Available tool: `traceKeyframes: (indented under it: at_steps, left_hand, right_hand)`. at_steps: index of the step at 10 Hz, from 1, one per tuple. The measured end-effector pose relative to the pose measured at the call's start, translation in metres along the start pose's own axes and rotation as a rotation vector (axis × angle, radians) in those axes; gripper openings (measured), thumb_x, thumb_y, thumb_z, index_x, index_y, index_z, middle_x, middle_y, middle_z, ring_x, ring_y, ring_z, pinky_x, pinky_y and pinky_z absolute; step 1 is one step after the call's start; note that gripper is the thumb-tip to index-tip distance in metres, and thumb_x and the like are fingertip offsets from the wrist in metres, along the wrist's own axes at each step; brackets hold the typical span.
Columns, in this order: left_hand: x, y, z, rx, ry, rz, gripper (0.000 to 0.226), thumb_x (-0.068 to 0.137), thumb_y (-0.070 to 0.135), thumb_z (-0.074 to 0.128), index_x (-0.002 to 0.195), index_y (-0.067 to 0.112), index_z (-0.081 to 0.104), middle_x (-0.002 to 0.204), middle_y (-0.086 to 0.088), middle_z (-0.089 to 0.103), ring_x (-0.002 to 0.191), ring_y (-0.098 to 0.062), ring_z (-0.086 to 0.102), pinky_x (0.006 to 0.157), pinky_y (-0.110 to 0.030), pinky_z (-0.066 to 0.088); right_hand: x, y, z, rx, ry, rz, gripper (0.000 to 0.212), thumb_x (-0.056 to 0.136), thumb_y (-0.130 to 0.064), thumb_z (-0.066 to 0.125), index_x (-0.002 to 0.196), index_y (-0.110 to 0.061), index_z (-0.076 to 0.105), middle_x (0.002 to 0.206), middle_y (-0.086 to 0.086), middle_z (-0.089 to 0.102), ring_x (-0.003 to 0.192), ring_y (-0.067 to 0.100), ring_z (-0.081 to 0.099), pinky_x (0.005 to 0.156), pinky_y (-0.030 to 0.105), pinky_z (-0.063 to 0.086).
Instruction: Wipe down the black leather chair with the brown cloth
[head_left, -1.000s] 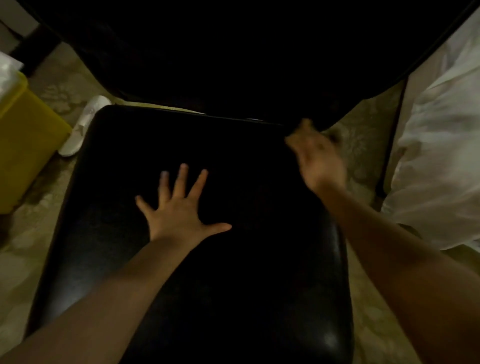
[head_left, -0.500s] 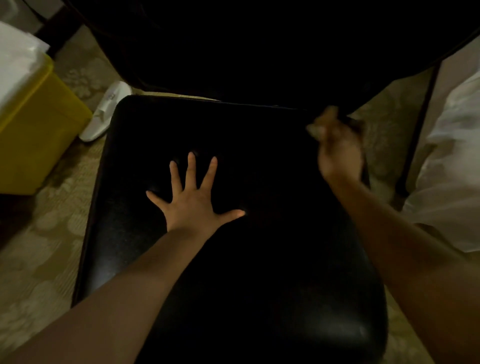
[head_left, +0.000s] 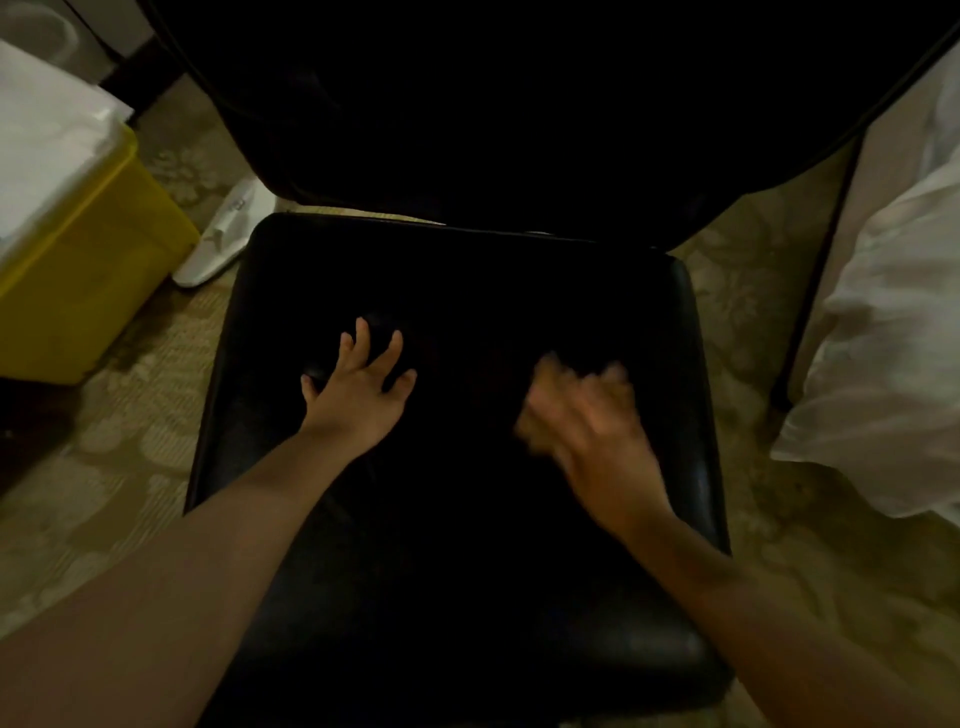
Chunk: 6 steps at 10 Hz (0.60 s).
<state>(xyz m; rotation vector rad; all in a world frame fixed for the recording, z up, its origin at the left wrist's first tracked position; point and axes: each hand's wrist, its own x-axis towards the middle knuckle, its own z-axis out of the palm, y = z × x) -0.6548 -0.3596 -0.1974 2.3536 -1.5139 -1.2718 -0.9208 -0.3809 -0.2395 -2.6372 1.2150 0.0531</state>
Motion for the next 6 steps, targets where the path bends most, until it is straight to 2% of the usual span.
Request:
traceKeyframes:
  at_steps: [1,2,3,4,5,6]
  left_hand:
    - [0.003,0.0,0.0,0.024,-0.006,-0.009,0.051,0.098,0.039,0.027,0.147,0.036,0.011,0.156,0.005,-0.015,0.143,-0.014,-0.014,0.112,-0.057,-0.004]
    - [0.005,0.001,-0.001,0.062,-0.02,-0.013,0.051,0.099,0.041,0.025,0.147,0.037,0.01,0.156,0.005,-0.017,0.143,-0.014,-0.014,0.111,-0.057,-0.004]
    - [0.008,0.0,-0.013,0.065,-0.098,0.012,0.052,0.098,0.043,0.027,0.147,0.035,0.01,0.156,0.004,-0.017,0.143,-0.016,-0.014,0.112,-0.055,-0.002]
    - [-0.002,-0.001,-0.03,0.057,-0.155,0.044,0.058,0.095,0.047,0.033,0.147,0.032,0.012,0.157,0.0,-0.006,0.144,-0.021,-0.006,0.116,-0.05,0.006]
    - [-0.034,0.001,-0.044,0.092,-0.16,0.075,0.062,0.093,0.05,0.038,0.147,0.031,0.014,0.157,-0.004,0.006,0.144,-0.025,0.008,0.116,-0.043,0.015]
    - [-0.07,0.004,-0.063,-0.055,-0.129,0.058,0.061,0.091,0.046,0.046,0.145,0.025,0.026,0.151,-0.01,0.027,0.137,-0.026,0.029,0.109,-0.031,0.027]
  right_hand:
    - [0.03,-0.03,0.001,0.141,0.155,0.457,0.045,0.098,-0.035,0.025,0.135,-0.025,0.049,0.15,0.01,0.033,0.14,0.028,0.024,0.116,0.048,0.005]
    - [0.024,-0.109,0.013,0.109,0.11,0.186,0.041,0.099,-0.03,0.027,0.128,-0.026,0.056,0.146,0.005,0.041,0.137,0.026,0.031,0.114,0.054,0.017]
    - [0.006,-0.142,0.017,0.193,0.037,0.131,0.043,0.094,-0.044,0.035,0.134,-0.032,0.048,0.144,-0.001,0.044,0.138,0.017,0.031,0.109,0.046,0.025]
    - [-0.003,-0.146,0.005,0.061,-0.11,0.068,0.055,0.091,-0.057,0.035,0.141,-0.035,0.035,0.15,0.0,0.034,0.142,0.017,0.019,0.112,0.051,0.024]
    - [-0.001,-0.148,-0.023,0.156,-0.35,0.016,0.06,0.093,-0.06,0.031,0.146,-0.044,0.009,0.158,-0.007,-0.007,0.137,0.016,-0.023,0.114,0.056,-0.006]
    - [0.003,-0.155,-0.07,0.307,-0.287,0.192,0.063,0.088,-0.064,0.035,0.145,-0.047,0.014,0.156,-0.013,-0.005,0.141,0.016,-0.019,0.113,0.054,-0.007]
